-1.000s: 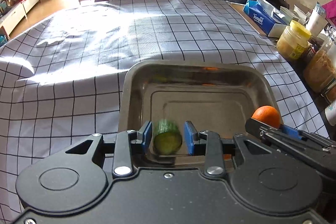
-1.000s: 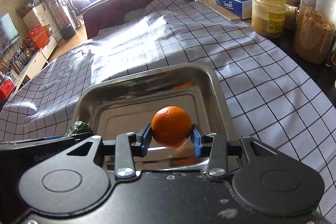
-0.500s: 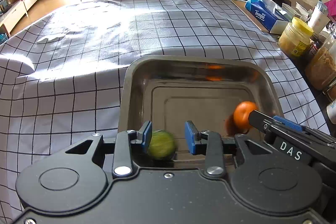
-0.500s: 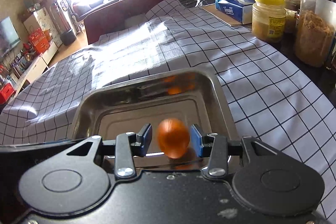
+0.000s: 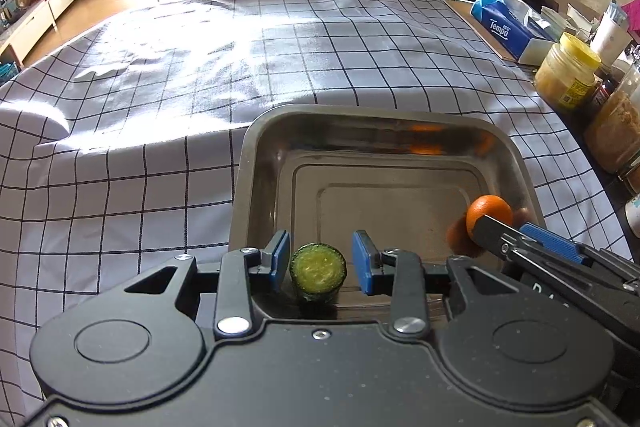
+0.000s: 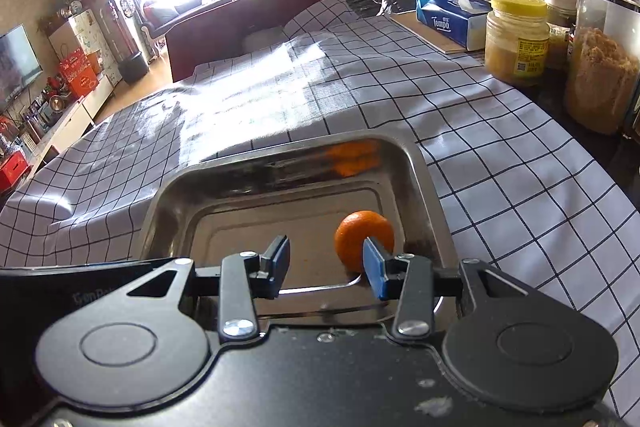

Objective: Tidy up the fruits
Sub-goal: 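Open both tools to drop the cucumber slice and orange into the tray, then move both tools back to the fruits while the right tool grasps another orange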

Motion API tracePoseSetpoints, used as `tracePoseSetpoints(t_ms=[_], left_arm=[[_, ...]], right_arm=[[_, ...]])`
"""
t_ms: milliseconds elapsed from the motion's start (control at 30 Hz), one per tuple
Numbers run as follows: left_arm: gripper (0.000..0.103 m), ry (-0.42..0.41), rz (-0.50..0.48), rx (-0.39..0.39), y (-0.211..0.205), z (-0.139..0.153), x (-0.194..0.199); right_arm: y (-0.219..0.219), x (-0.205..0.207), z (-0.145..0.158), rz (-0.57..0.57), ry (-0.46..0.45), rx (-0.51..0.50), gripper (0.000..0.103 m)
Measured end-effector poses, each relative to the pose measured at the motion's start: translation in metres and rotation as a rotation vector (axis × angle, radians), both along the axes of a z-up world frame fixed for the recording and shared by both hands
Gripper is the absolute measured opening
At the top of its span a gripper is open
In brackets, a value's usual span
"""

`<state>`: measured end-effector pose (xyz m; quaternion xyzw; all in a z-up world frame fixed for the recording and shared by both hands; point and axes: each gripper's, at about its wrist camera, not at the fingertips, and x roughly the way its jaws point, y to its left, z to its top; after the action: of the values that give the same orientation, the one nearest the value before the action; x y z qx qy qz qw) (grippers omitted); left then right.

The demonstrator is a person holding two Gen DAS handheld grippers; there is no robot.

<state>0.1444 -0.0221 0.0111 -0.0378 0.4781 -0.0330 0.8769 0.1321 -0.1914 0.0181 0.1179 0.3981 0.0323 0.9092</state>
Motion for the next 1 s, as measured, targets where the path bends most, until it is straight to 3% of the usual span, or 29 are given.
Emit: tracePoseSetpoints(t_ms=[367, 1000], left_arm=[[0.044, -0.012, 0.000, 0.016, -0.003, 0.002, -0.003], [0.045, -0.105, 0.019, 0.040, -0.003, 0.025, -0.019]], right_arm=[[0.002, -0.003, 0.002, 0.002, -0.010, -0.008, 0.044], [0.003, -0.001, -0.001, -0.004, 0.001, -0.036, 0.043]])
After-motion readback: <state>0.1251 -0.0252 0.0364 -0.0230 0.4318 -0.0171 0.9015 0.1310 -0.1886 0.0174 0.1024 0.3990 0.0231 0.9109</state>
